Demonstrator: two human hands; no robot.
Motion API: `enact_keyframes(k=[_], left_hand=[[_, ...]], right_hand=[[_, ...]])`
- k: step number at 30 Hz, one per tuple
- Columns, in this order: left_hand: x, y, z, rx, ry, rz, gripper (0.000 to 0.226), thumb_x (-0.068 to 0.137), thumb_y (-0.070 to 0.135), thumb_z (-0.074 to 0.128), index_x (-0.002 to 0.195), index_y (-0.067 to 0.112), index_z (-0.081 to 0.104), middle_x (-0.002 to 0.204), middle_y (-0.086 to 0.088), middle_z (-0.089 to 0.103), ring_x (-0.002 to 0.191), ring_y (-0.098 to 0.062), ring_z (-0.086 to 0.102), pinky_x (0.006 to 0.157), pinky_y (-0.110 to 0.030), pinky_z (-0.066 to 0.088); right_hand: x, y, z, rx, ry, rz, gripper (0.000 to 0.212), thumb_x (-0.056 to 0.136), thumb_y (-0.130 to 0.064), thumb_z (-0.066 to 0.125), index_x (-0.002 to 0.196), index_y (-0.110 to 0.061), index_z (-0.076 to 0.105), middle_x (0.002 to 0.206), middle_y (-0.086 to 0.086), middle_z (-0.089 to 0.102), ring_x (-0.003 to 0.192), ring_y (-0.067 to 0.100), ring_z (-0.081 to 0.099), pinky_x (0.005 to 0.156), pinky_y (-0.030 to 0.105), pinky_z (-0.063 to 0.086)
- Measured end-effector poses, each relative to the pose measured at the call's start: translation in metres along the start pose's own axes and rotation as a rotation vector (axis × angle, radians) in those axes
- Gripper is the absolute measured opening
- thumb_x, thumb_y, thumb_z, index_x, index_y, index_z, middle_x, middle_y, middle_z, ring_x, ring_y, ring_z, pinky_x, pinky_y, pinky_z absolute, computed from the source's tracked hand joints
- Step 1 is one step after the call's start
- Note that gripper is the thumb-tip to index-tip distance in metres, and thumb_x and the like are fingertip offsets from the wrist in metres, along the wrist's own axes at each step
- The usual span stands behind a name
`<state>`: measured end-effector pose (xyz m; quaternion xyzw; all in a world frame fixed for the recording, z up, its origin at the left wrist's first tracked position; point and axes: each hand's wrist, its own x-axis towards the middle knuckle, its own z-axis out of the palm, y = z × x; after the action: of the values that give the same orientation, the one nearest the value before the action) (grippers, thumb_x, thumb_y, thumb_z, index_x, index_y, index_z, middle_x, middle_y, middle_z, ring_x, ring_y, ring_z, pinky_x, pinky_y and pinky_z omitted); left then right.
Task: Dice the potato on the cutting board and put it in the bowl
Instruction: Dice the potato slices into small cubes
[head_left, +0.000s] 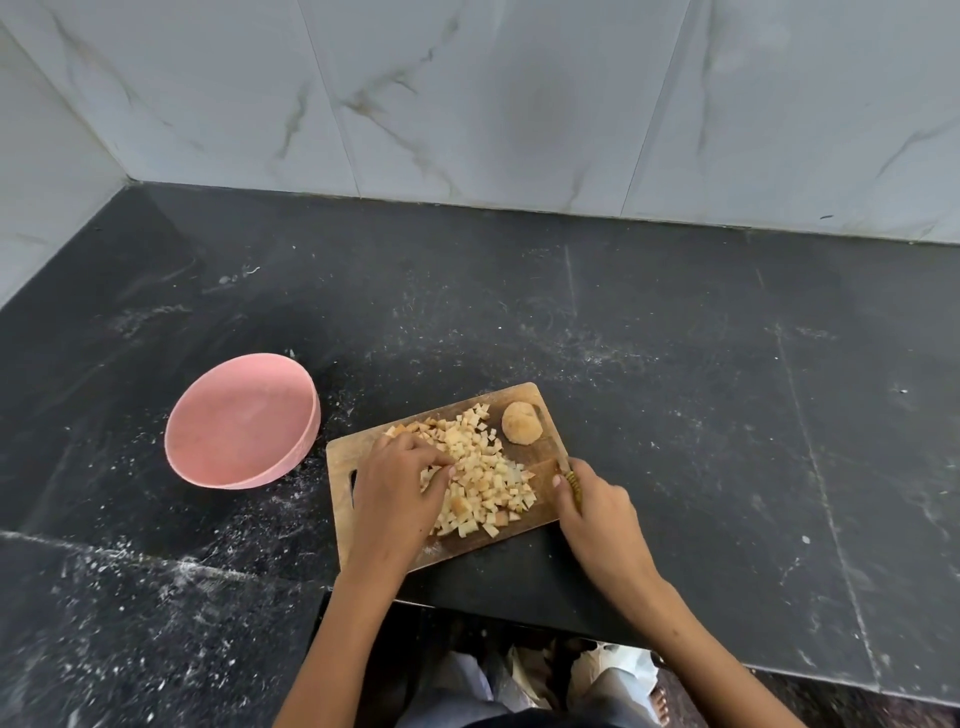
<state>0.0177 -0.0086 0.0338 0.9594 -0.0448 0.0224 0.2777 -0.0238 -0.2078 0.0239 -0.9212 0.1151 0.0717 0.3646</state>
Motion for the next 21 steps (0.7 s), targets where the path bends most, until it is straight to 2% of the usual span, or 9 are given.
enact_keyframes(k=[3, 5, 8, 10, 12, 14, 18, 21], left_hand=[[-0.004, -0.006, -0.004, -0.051, 0.005, -0.031, 0.006, 0.083, 0.026, 0.074, 0.089, 0.028, 0.076, 0.084, 0.018, 0.057, 0.093, -0.01, 0.05, 0.088, -0.035, 0.041], [-0.006, -0.009, -0.006, -0.064, 0.03, -0.044, 0.006, 0.083, 0.025, 0.074, 0.088, 0.027, 0.076, 0.085, 0.016, 0.058, 0.095, -0.012, 0.052, 0.09, -0.037, 0.042], [-0.006, -0.011, -0.008, -0.085, 0.056, -0.063, 0.006, 0.084, 0.026, 0.074, 0.089, 0.026, 0.077, 0.09, 0.011, 0.063, 0.097, -0.013, 0.053, 0.091, -0.038, 0.041], [-0.006, -0.012, -0.008, -0.103, 0.055, -0.082, 0.005, 0.083, 0.027, 0.074, 0.088, 0.025, 0.077, 0.092, 0.009, 0.064, 0.098, -0.014, 0.053, 0.091, -0.038, 0.041], [-0.006, -0.012, -0.006, -0.109, 0.04, -0.088, 0.003, 0.083, 0.025, 0.075, 0.085, 0.024, 0.076, 0.091, 0.008, 0.064, 0.099, -0.015, 0.054, 0.092, -0.04, 0.042], [-0.006, -0.012, -0.005, -0.112, 0.022, -0.084, 0.004, 0.082, 0.02, 0.075, 0.084, 0.024, 0.075, 0.09, 0.009, 0.062, 0.1, -0.016, 0.054, 0.093, -0.042, 0.042], [-0.007, -0.01, -0.007, -0.122, 0.006, -0.051, 0.018, 0.084, 0.007, 0.069, 0.088, 0.024, 0.073, 0.089, 0.012, 0.06, 0.1, -0.015, 0.054, 0.095, -0.044, 0.043], [-0.007, -0.009, -0.006, -0.124, 0.027, -0.031, 0.02, 0.087, 0.008, 0.066, 0.1, 0.022, 0.072, 0.095, 0.014, 0.063, 0.102, -0.015, 0.056, 0.099, -0.05, 0.042]], right_hand=[[-0.004, -0.003, 0.01, 0.073, -0.058, -0.052, 0.023, 0.099, -0.028, 0.045, 0.115, -0.018, 0.059, 0.075, 0.0, 0.064, 0.062, 0.014, 0.059, 0.059, 0.03, 0.047], [-0.008, -0.002, 0.008, 0.111, -0.039, -0.065, 0.02, 0.099, -0.028, 0.046, 0.108, -0.018, 0.06, 0.074, -0.001, 0.065, 0.06, 0.013, 0.059, 0.058, 0.031, 0.048], [-0.007, 0.009, 0.001, 0.059, 0.069, -0.027, 0.029, 0.1, -0.03, 0.042, 0.122, -0.018, 0.056, 0.078, -0.001, 0.068, 0.067, 0.015, 0.063, 0.067, 0.039, 0.053], [-0.009, 0.011, 0.003, 0.011, 0.033, -0.046, 0.034, 0.1, -0.031, 0.041, 0.13, -0.019, 0.052, 0.078, 0.0, 0.068, 0.066, 0.014, 0.063, 0.066, 0.036, 0.052], [-0.011, 0.006, 0.008, 0.006, -0.048, -0.092, 0.034, 0.1, -0.031, 0.043, 0.132, -0.023, 0.05, 0.075, -0.001, 0.066, 0.06, 0.01, 0.06, 0.058, 0.028, 0.049], [-0.012, 0.001, 0.011, 0.055, -0.082, -0.122, 0.03, 0.099, -0.029, 0.046, 0.127, -0.023, 0.055, 0.076, -0.003, 0.065, 0.058, 0.008, 0.058, 0.055, 0.022, 0.044], [-0.006, 0.005, 0.005, 0.184, 0.032, -0.045, 0.019, 0.099, -0.025, 0.046, 0.108, -0.017, 0.061, 0.074, -0.004, 0.066, 0.055, 0.004, 0.056, 0.052, 0.018, 0.042], [-0.002, 0.007, 0.006, 0.131, 0.007, -0.036, 0.024, 0.1, -0.026, 0.044, 0.117, -0.018, 0.059, 0.08, -0.004, 0.067, 0.066, 0.007, 0.062, 0.063, 0.029, 0.052]])
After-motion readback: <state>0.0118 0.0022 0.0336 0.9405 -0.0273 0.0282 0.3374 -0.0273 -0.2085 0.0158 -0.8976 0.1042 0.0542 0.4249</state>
